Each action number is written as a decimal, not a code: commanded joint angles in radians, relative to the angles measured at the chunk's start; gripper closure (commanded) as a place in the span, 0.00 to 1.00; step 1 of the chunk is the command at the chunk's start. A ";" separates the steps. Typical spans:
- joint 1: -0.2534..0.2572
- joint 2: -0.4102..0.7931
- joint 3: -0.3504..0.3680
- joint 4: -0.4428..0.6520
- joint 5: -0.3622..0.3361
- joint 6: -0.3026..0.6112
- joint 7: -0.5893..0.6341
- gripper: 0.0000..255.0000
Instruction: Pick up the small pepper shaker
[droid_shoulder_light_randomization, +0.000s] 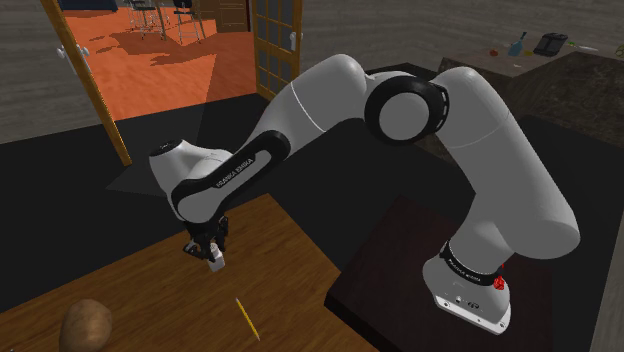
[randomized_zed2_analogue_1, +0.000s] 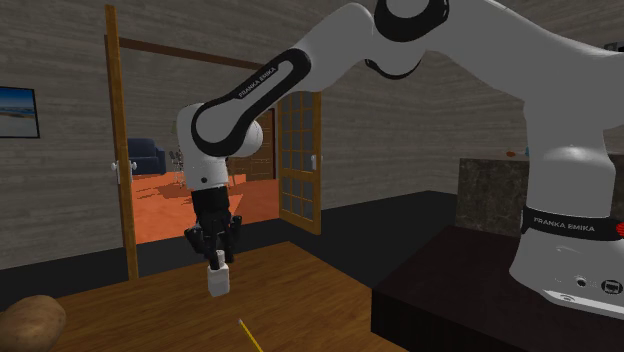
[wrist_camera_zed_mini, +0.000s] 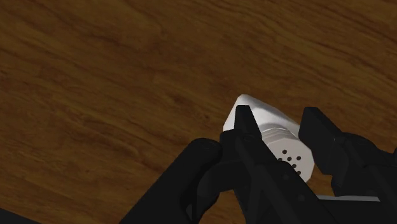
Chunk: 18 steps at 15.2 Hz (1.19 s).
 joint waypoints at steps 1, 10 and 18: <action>0.000 0.000 0.000 0.000 0.000 0.000 0.000 1.00; -0.010 -0.073 0.014 -0.013 0.014 -0.059 -0.002 1.00; -0.018 -0.131 0.025 -0.012 0.027 -0.119 -0.004 1.00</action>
